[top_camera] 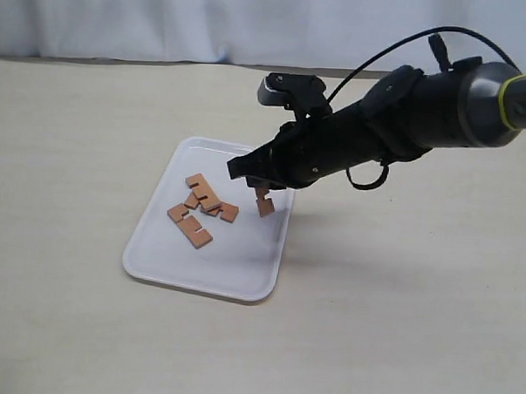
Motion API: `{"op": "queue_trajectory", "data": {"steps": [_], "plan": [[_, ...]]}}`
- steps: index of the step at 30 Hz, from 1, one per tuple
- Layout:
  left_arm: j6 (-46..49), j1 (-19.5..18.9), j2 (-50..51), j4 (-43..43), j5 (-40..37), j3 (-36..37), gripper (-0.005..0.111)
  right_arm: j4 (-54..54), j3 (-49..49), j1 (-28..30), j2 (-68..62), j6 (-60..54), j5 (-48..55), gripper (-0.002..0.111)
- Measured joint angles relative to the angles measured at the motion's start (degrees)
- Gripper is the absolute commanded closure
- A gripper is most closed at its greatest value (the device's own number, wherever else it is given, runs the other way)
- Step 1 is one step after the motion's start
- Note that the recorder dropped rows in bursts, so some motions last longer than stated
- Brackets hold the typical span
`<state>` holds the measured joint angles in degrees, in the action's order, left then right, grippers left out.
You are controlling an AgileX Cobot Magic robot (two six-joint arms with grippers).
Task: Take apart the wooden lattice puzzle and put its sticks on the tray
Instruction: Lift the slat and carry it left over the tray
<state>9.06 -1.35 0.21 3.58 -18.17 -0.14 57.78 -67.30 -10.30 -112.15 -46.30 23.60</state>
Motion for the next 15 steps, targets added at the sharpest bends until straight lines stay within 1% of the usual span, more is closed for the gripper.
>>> {"op": "queue_trajectory", "data": {"steps": [3,6,11,13,15], "plan": [[0.00,0.00,0.00,0.00,0.00,0.00,0.107,13.49,0.00,0.00,-2.40,-12.91,3.35,0.100],[0.00,0.00,0.00,0.00,0.00,0.00,0.107,20.10,0.00,0.00,-4.12,-20.21,4.76,0.086],[0.00,0.00,0.00,0.00,0.00,0.00,0.107,25.26,0.04,0.00,-5.91,-25.20,4.96,0.051],[0.00,0.00,0.00,0.00,0.00,0.00,0.107,25.69,0.04,0.00,-6.28,-25.61,4.96,0.043],[0.00,0.00,0.00,0.00,0.00,0.00,0.107,25.96,0.04,0.00,-6.30,-25.87,4.96,0.040]]}}
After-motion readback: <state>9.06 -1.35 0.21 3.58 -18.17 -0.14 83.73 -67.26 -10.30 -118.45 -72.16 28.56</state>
